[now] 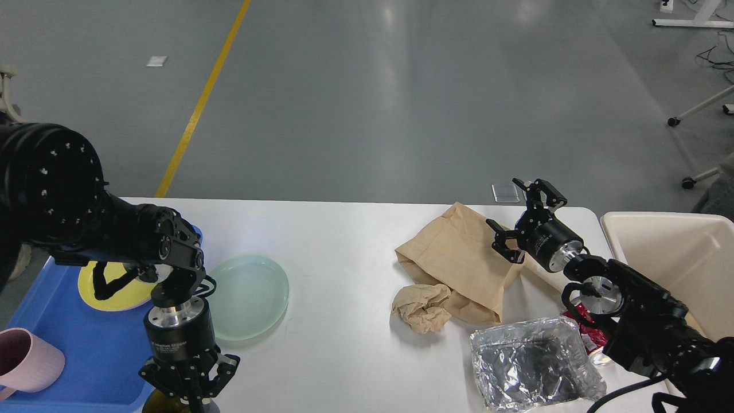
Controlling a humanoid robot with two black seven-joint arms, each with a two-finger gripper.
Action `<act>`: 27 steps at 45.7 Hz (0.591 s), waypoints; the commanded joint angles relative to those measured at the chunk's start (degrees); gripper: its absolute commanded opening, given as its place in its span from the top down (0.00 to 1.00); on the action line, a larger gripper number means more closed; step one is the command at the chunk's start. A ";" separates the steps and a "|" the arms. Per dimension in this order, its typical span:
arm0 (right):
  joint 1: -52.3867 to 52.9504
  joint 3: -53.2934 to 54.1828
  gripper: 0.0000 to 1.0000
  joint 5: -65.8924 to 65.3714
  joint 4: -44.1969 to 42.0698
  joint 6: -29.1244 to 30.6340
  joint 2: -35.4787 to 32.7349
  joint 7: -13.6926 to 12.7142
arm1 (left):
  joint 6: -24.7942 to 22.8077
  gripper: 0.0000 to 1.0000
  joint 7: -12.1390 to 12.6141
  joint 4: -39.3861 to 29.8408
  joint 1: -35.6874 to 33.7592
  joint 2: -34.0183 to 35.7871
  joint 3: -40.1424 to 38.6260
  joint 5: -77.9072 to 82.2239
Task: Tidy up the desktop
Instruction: 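Carry the dark cup onto the blue tray beside the pink cup, release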
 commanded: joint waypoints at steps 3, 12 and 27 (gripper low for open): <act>-0.03 0.00 0.00 0.03 0.01 0.00 0.00 0.00 | -1.48 1.00 -0.09 -0.07 -4.06 3.81 1.13 -0.01; -0.03 0.00 0.00 0.03 0.01 0.00 0.00 0.00 | -1.48 1.00 -0.45 0.11 -6.26 8.91 4.91 0.07; 0.06 0.00 0.00 0.02 0.01 0.00 0.00 0.00 | -1.48 1.00 0.26 7.92 -3.01 18.67 7.28 0.95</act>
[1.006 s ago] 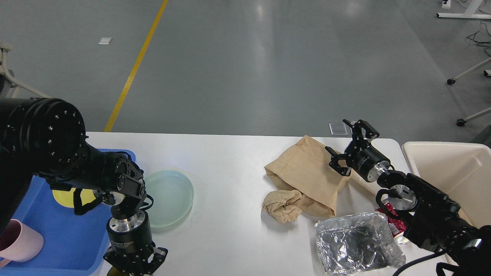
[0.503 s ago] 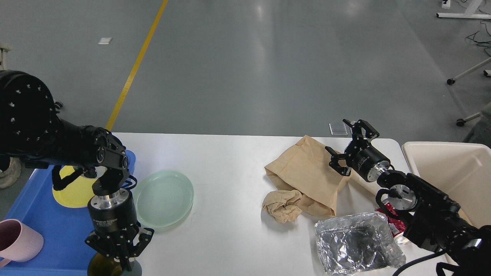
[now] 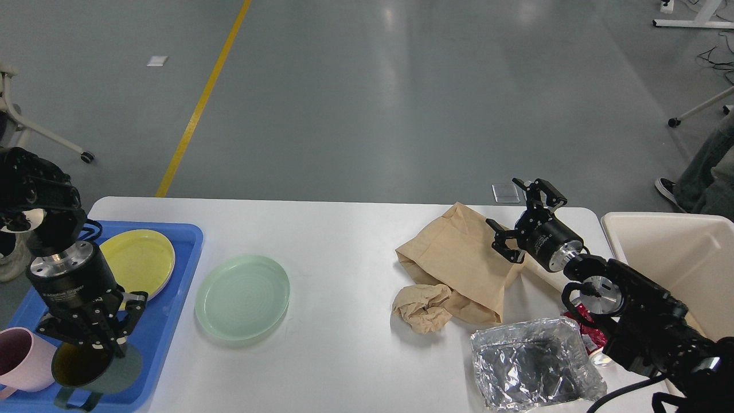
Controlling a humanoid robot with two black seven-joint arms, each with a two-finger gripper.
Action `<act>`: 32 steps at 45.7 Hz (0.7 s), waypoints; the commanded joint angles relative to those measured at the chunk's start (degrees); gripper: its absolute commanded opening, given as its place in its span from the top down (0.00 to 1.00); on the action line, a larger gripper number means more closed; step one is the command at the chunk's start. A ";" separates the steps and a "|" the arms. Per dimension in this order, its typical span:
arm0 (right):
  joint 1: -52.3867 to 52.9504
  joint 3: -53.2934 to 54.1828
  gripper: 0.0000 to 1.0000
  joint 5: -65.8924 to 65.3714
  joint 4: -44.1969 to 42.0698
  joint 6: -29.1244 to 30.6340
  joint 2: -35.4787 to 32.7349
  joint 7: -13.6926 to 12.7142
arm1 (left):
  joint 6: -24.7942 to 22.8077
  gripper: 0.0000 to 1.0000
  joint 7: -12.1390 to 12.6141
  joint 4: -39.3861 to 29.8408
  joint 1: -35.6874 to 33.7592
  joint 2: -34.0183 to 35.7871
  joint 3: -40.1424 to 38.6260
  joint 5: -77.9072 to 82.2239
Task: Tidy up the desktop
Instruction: 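Carry the dark cup onto the blue tray beside the pink cup, release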
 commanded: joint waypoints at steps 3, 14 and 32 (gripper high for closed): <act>0.02 -0.01 0.00 0.02 0.00 0.00 0.00 0.00 | 0.03 0.99 -0.01 6.12 3.35 1.85 0.42 0.08; -0.06 -0.01 0.00 0.02 0.00 0.00 0.00 0.00 | 0.03 0.98 -0.19 12.80 8.62 1.94 0.25 -0.01; 0.02 -0.01 0.00 0.02 0.00 0.00 0.00 0.00 | 0.03 0.96 -0.36 15.44 13.02 1.67 -0.37 -0.01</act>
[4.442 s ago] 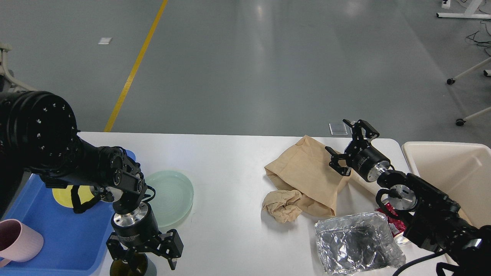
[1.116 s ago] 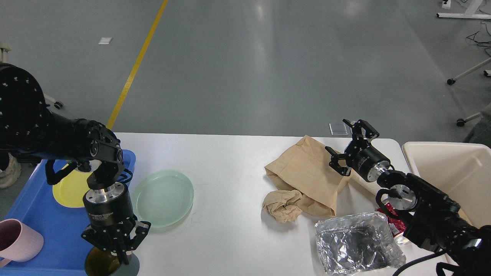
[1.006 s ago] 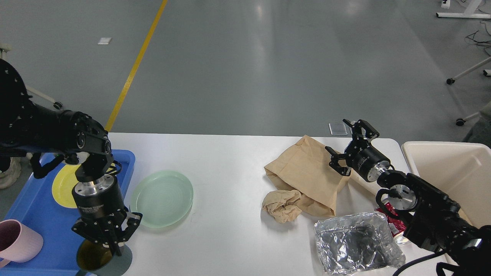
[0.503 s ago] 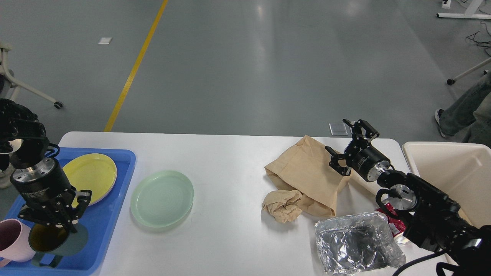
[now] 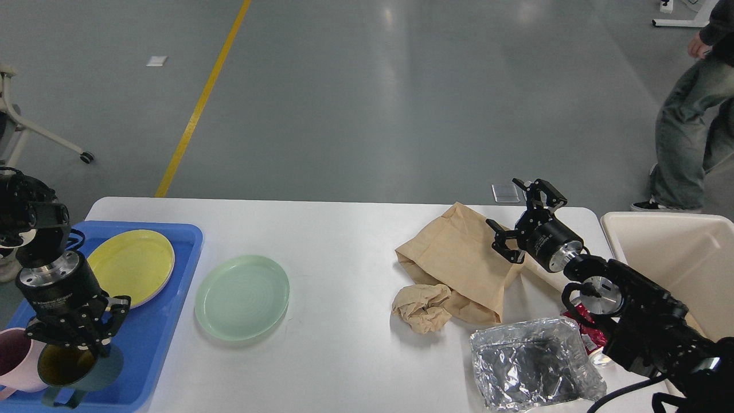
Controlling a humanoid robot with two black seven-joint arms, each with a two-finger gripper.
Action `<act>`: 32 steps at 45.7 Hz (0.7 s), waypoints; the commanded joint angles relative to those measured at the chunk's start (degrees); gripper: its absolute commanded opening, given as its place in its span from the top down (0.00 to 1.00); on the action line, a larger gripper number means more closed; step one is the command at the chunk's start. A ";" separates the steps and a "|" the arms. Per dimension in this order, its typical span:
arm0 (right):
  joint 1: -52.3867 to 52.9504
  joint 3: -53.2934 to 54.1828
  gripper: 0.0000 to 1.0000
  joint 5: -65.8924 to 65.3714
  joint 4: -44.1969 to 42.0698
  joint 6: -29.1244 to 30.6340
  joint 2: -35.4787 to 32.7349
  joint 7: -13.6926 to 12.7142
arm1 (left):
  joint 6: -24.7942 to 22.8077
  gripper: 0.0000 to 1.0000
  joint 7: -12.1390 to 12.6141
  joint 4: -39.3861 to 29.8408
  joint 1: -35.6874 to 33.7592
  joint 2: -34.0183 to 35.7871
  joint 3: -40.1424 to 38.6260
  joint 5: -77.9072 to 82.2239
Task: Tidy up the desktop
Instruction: 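Carry the dark cup onto the blue tray beside the pink cup, release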
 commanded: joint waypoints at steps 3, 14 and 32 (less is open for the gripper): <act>-0.02 -0.01 0.00 -0.01 0.00 0.00 0.00 0.00 | 0.00 0.96 -0.25 1.99 0.78 -0.02 0.16 0.00; 0.07 -0.01 0.00 -0.09 0.00 0.00 0.00 0.00 | 0.00 0.95 -0.25 3.83 1.57 0.07 0.07 -0.09; -0.02 -0.01 0.00 -0.01 0.00 0.00 0.00 0.00 | 2.17 0.60 -0.61 4.71 2.63 -0.02 -0.20 -0.17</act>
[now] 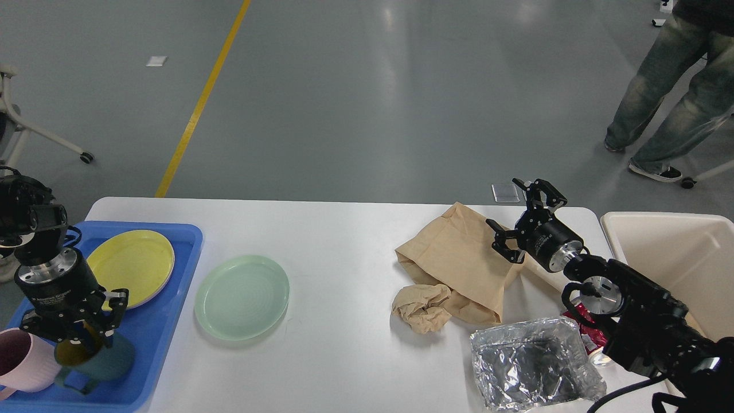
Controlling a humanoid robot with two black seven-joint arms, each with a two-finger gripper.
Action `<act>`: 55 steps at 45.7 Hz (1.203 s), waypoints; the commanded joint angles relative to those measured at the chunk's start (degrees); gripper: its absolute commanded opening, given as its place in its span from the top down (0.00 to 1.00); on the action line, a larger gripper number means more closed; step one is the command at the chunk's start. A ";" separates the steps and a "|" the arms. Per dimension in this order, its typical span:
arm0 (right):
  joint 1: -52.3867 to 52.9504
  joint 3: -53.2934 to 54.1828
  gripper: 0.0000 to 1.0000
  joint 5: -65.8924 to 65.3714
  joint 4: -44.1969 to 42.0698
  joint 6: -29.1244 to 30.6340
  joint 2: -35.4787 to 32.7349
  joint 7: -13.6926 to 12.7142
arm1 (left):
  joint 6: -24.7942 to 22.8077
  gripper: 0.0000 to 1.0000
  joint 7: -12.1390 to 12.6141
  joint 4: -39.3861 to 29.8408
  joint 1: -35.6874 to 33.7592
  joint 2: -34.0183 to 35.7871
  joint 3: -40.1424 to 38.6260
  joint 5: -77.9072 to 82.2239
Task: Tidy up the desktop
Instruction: 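Carry the dark cup onto the blue tray beside the pink cup, release, then move the left gripper over the yellow plate toward the pale green plate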
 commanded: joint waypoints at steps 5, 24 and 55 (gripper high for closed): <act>-0.03 0.01 0.00 0.04 0.00 0.00 0.00 0.00 | 3.03 0.51 -0.04 0.05 0.07 -0.05 -0.12 -0.19; -0.03 0.01 0.00 -0.05 0.00 0.00 0.00 0.00 | 2.32 0.36 -0.04 -0.30 -0.72 0.03 -0.91 -0.54; 0.05 0.01 0.00 0.04 0.00 0.00 0.00 0.00 | 0.30 0.08 -0.04 -3.12 -9.51 0.12 -0.82 -0.63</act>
